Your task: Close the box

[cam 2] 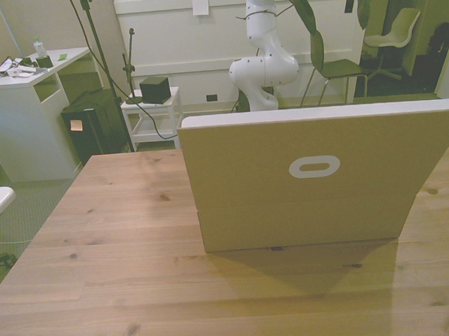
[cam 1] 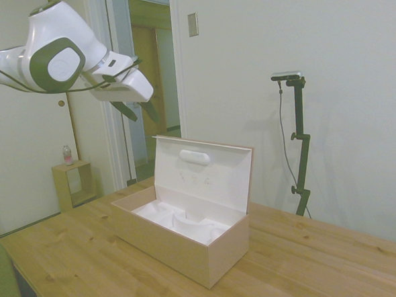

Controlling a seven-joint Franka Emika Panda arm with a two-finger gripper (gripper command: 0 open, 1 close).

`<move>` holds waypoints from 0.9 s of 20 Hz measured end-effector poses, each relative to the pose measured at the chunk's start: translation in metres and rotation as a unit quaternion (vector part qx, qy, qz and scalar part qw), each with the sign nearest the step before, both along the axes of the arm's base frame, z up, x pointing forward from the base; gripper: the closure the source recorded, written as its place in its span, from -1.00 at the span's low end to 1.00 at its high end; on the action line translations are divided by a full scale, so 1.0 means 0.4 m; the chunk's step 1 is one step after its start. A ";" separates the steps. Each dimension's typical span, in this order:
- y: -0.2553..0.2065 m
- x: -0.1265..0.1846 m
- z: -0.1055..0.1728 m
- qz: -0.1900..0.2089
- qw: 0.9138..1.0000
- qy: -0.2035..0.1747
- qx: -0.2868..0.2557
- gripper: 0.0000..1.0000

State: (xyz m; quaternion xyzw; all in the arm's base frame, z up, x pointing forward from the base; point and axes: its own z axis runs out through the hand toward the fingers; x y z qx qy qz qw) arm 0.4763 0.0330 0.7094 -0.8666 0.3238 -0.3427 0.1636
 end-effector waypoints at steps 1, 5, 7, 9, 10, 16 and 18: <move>-0.003 0.025 0.009 -0.001 1.000 -0.002 -0.001 -1.00; -0.018 0.126 0.023 -0.013 1.000 -0.005 -0.012 -1.00; -0.023 0.172 0.025 -0.022 1.000 -0.006 -0.013 -1.00; -0.034 0.217 0.018 -0.028 0.999 -0.001 -0.014 -1.00; -0.041 0.239 0.012 -0.031 0.999 0.005 -0.013 -1.00; -0.093 0.344 -0.015 -0.048 0.998 0.025 -0.008 -1.00; -0.105 0.366 -0.020 -0.053 0.998 0.029 -0.008 -1.00</move>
